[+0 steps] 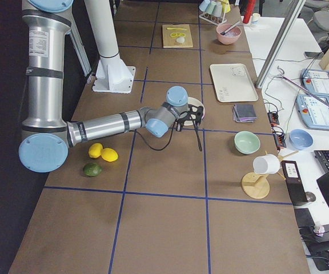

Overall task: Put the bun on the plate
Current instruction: 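Slide the white plate with the right gripper toward the table centre, then release the plate with the right gripper while the left gripper reaches toward the bun, then grasp the white bun with the left gripper while the right arm withdraws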

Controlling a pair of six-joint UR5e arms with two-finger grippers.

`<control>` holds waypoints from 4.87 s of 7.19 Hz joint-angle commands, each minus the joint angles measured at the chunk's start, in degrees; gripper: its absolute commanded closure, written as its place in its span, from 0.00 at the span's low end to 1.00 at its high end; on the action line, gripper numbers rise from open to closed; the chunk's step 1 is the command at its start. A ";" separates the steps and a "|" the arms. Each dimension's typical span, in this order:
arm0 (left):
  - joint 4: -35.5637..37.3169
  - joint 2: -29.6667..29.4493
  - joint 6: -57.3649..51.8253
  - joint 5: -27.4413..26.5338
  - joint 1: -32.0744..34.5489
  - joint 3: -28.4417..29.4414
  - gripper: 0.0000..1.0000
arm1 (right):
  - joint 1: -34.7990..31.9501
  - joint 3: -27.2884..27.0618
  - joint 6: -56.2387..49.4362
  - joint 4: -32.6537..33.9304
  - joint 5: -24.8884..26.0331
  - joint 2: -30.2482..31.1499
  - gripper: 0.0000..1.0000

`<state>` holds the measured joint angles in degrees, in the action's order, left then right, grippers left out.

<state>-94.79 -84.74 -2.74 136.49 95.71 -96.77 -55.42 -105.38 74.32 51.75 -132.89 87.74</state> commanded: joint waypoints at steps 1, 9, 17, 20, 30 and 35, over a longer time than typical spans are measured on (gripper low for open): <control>-1.35 -0.07 0.11 0.00 -0.26 0.00 0.00 | 12.21 0.09 11.86 0.80 10.49 -8.77 1.00; -8.83 -0.25 6.70 0.09 -5.70 -0.08 0.00 | 27.03 10.46 18.50 13.64 25.66 -26.57 0.91; -24.04 -4.11 50.86 -12.89 -36.17 -8.94 0.00 | 17.38 3.37 4.76 33.25 22.85 -26.39 0.00; -21.32 -4.47 52.23 -17.66 -43.41 -9.75 0.01 | 10.09 1.06 -9.33 37.81 20.15 -23.59 0.00; -20.70 -8.69 52.23 -20.03 -50.36 -3.16 0.24 | 0.75 0.88 -15.08 37.37 12.48 -21.21 0.00; -20.70 -8.16 52.31 -19.86 -50.19 -4.30 0.67 | -2.58 -0.61 -17.97 37.89 10.03 -19.10 0.00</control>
<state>-115.52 -92.95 49.48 116.60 45.52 -100.62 -56.80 -105.89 57.13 89.60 -121.50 68.31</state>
